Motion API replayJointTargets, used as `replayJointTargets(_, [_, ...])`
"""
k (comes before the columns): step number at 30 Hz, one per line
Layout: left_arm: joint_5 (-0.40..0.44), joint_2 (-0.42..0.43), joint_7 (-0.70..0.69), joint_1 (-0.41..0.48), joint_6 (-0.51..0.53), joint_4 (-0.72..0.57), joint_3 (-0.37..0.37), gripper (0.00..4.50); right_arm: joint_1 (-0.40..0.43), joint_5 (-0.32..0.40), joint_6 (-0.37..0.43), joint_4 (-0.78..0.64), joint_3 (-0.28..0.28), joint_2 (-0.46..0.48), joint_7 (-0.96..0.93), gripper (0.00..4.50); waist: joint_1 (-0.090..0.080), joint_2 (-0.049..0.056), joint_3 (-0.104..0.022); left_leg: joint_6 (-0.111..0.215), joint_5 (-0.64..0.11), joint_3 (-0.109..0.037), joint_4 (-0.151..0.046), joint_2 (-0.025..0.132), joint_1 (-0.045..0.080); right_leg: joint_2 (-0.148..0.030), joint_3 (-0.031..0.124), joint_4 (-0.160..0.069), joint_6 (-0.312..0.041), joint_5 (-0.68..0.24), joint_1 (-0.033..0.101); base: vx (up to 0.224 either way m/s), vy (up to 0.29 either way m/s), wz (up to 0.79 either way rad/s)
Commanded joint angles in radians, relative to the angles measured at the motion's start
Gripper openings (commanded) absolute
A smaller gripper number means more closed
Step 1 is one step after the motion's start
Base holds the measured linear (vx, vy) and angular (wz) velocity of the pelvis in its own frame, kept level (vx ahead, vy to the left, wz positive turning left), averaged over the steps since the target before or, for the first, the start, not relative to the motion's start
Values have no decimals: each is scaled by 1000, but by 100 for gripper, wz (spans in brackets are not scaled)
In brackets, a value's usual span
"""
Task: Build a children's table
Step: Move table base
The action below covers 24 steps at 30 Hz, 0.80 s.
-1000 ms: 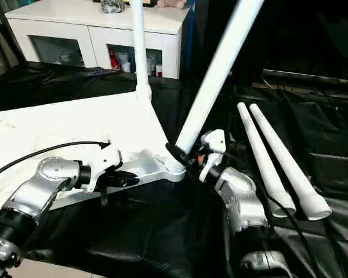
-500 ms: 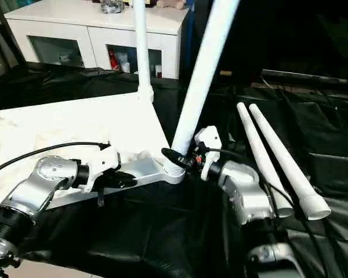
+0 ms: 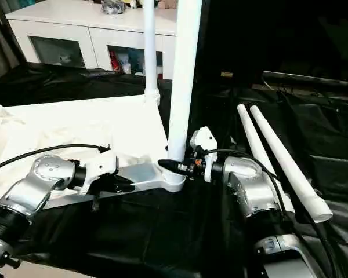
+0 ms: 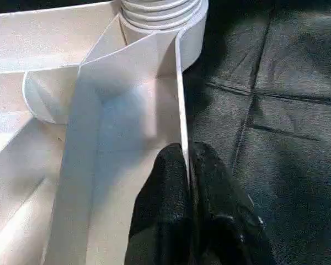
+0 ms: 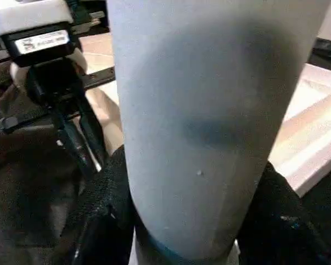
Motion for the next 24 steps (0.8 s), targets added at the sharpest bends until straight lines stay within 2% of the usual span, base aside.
replayJointTargets(1, [-14, -6, -50, -9, -33, -34, -25, 0, 64, -46, 50, 82, 88, -1, 51, 189, -4, 17, -56, -2, -329, -18, -88, 47, 7, -80, 61, -86, -199, -334, 37, 0, 0, 0])
replayJointTargets(7, [-18, -4, -72, -12, -40, -25, -21, 0, 77, -48, 48, 80, 93, -9, 82, 189, -3, 18, -55, -2, -342, -17, -89, 48, 11, -81, 61, -89, -199, -354, 36, 0, 0, 0])
replayJointTargets(8, [-16, -4, -69, -14, -37, -21, -20, 0, 77, -49, 48, 83, 91, -8, 80, 189, -3, 21, -55, -3, -343, -18, -89, 48, 11, -81, 61, -88, -200, -353, 36, 0, 0, 0])
replayJointTargets(13, [-25, -17, -54, -18, -14, -9, -4, 0, 72, -54, 48, 112, 71, 5, 44, 189, -4, 20, -54, -2, -348, -18, -90, 46, 10, -81, 60, -92, -191, -373, 36, 0, 0, 0])
replayJointTargets(16, [-20, -29, -24, -28, 3, 5, 7, 0, 51, -80, 28, 161, 52, 20, -44, 189, -7, 20, -51, -5, -373, -19, -91, 45, 13, -83, 59, -99, -173, -446, 31, 0, 0, 0])
replayJointTargets(17, [-10, -38, 4, -40, 12, 22, 13, 0, 32, -100, 14, 200, 39, 30, -120, 189, -9, 19, -49, -9, -390, -20, -90, 44, 17, -86, 58, -105, -160, -494, 28, 0, 0, 0])
replayJointTargets(18, [4, -50, 44, -57, 27, 48, 21, 0, 3, -123, 1, 255, 19, 45, -230, 189, -15, 17, -42, -14, -414, -22, -91, 39, 20, -86, 56, -113, -140, -558, 24, 0, 0, 0])
replayJointTargets(19, [6, -52, 51, -61, 30, 53, 23, 0, -2, -128, -1, 266, 15, 48, -250, 189, -19, 18, -37, -20, -436, -24, -91, 37, 26, -85, 50, -120, -125, -611, 19, 0, 0, 0])
replayJointTargets(20, [11, -61, 74, -72, 45, 67, 28, 0, -20, -141, -8, 300, 3, 57, -319, 189, -28, 16, -34, -28, -485, -29, -86, 30, 37, -84, 36, -136, -77, -712, 14, -70, -3, -5])
replayJointTargets(21, [7, -82, 110, -92, 80, 84, 44, 0, -52, -155, -12, 353, -17, 76, -440, 189, -39, 20, -33, -33, -520, -32, -75, 26, 54, -86, 19, -155, -39, -777, 4, -70, -3, -5])
replayJointTargets(22, [8, -84, 115, -94, 87, 85, 45, 0, -55, -155, -11, 359, -20, 79, -454, 189, -48, 24, -29, -31, -545, -34, -73, 25, 61, -81, 3, -166, -26, -791, 0, -87, 17, -8])
replayJointTargets(23, [9, -89, 128, -100, 103, 87, 48, 0, -64, -155, -8, 372, -26, 85, -486, 188, -66, 29, -31, -31, -595, -48, -86, 32, 44, -76, -29, -165, -3, -744, 30, -53, 46, -19])
replayJointTargets(24, [13, -103, 155, -112, 142, 88, 52, 0, -90, -147, 0, 409, -50, 105, -576, 188, -74, 52, -32, -33, -689, -66, -113, 55, 25, -72, -41, -141, -7, -639, 61, -53, 46, -19])
